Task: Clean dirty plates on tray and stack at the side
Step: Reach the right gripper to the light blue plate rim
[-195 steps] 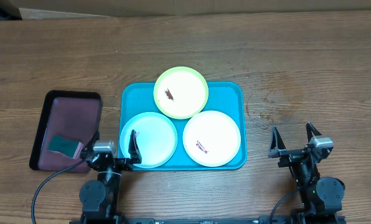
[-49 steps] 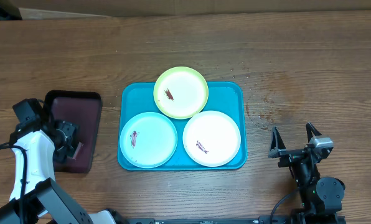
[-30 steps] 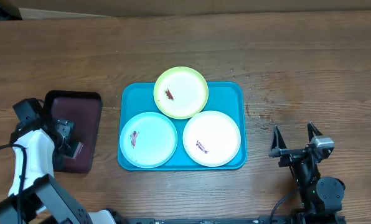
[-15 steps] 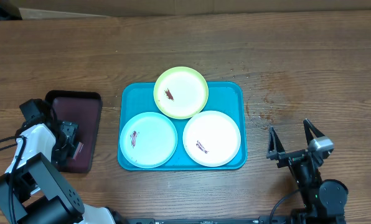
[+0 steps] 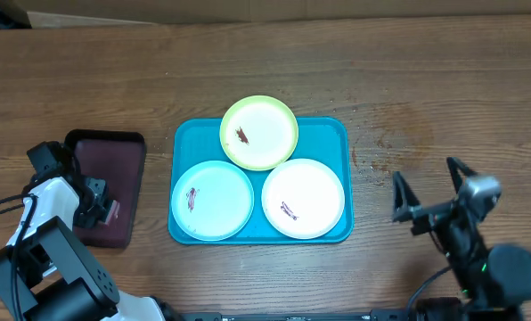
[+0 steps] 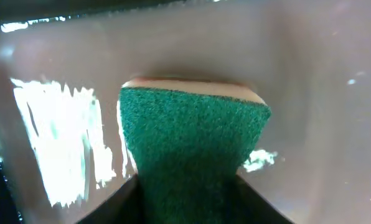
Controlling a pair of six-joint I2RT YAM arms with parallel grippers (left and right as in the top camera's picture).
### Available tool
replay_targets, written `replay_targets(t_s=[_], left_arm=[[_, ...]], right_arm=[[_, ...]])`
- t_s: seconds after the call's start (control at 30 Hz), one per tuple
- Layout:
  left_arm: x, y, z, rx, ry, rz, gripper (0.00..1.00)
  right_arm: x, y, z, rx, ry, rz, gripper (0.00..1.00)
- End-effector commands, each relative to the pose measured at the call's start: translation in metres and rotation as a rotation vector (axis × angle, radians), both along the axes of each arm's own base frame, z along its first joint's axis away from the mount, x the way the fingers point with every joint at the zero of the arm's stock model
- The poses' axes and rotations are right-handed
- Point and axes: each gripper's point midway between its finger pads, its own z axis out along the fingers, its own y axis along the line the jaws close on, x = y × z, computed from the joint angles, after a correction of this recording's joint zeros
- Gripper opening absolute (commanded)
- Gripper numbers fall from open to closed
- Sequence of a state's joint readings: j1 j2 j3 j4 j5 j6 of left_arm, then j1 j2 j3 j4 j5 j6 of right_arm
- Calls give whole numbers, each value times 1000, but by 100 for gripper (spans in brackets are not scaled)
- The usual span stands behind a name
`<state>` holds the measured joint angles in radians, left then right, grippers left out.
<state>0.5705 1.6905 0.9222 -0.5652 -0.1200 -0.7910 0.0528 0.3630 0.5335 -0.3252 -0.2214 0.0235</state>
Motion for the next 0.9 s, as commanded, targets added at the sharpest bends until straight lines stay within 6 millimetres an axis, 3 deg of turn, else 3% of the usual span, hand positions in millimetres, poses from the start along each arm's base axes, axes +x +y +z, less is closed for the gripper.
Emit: replay_targets(t_s=[0.0, 0.1, 0.2, 0.3, 0.47, 0.5, 0.6, 0.73, 0.8, 0.87], left_arm=[[-8, -1, -10, -14, 41, 6, 35], [-8, -1, -11, -17, 44, 6, 33], [-7, -4, -12, -33, 35, 2, 27], [-5, -8, -12, -57, 25, -4, 20], [-7, -10, -13, -65, 32, -4, 14], [-7, -10, -13, -65, 32, -5, 8], [-7, -10, -13, -63, 31, -4, 4], [-6, -8, -12, -58, 27, -3, 6], [-6, -8, -12, -58, 27, -3, 11], [-5, -8, -12, -56, 23, -3, 5]], right_arm=[[21, 1, 19, -57, 116, 7, 100], [42, 20, 31, -25, 221, 114, 100], [50, 61, 38, 146, 323, 353, 100], [56, 89, 30, 256, 414, 543, 100], [69, 118, 13, 387, 525, 739, 100], [71, 125, 5, 386, 551, 753, 100], [77, 139, -17, 350, 614, 691, 100], [87, 139, -46, 228, 721, 395, 100], [87, 134, -48, 182, 771, 270, 100], [84, 137, -45, 144, 819, 238, 100]])
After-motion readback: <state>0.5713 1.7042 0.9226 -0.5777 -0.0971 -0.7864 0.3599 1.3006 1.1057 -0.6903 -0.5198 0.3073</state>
